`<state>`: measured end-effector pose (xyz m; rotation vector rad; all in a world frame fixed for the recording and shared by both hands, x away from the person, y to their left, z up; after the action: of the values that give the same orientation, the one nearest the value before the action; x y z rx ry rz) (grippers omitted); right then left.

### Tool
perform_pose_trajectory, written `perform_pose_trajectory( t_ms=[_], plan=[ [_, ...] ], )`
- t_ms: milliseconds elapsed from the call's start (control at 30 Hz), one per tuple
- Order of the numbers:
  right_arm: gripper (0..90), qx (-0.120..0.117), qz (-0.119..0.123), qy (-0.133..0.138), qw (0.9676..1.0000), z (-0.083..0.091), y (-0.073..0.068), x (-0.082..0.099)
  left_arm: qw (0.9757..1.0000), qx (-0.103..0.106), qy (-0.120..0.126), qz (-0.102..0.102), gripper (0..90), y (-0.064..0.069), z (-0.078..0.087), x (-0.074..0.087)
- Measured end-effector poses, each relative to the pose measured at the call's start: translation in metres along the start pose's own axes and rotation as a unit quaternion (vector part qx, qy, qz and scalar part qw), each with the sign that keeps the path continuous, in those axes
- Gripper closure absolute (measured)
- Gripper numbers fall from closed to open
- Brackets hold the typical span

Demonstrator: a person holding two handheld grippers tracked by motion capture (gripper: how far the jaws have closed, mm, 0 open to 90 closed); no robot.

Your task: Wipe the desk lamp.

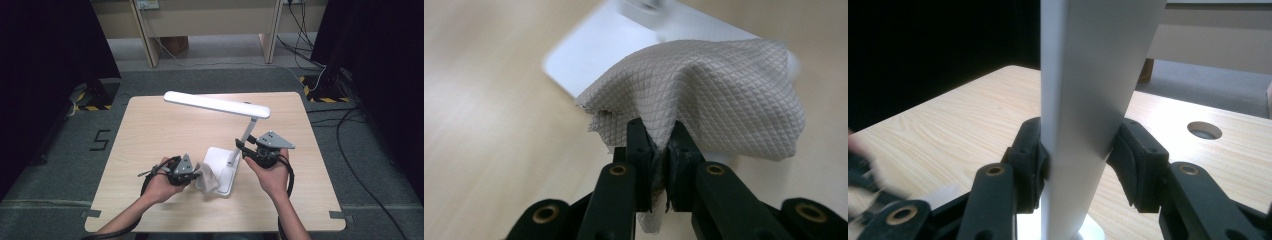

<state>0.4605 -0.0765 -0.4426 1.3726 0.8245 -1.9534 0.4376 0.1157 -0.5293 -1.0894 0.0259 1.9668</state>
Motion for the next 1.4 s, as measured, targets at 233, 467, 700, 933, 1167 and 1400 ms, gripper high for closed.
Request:
perform_pose_trajectory(
  t_ms=[233,467,700,933,1167,1400],
  plan=[
    [57.1,0.000,0.000,0.000,1.0000,0.000,0.000,0.000,0.9968,-0.072,-0.013,0.033,82.7,-0.039,-0.059,-0.020],
    [57.1,-0.002,-0.002,-0.002,1.0000,0.001,0.000,0.001,0.9971,-0.061,-0.036,0.028,82.7,-0.031,-0.082,-0.015],
    [57.1,0.001,0.000,0.003,1.0000,0.000,0.000,0.000,0.9984,-0.047,-0.031,0.012,82.7,-0.022,-0.064,-0.005],
    [57.1,0.002,0.001,0.003,1.0000,0.000,0.000,0.000,0.9992,-0.020,-0.032,-0.011,82.8,-0.008,-0.045,0.007],
    [57.2,0.004,0.002,0.003,1.0000,0.000,0.000,0.001,0.9986,0.008,-0.037,-0.035,82.8,0.006,-0.022,0.019],
    [57.2,0.004,0.000,0.003,1.0000,0.000,0.000,0.001,0.9978,0.030,-0.035,-0.046,82.8,0.021,0.002,0.032]
  ],
)
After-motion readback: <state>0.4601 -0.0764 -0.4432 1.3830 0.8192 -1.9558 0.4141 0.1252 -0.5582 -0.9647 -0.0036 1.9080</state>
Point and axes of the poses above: each handheld gripper's, and its own axes: z roughly backward along the jaws, x roughly out of its underside, y roughly to its right, the point moved 9 cm from there along -z, roughly forward along the jaws, and after that the axes turned 15 degrees about -x, right-handed, at the moved point
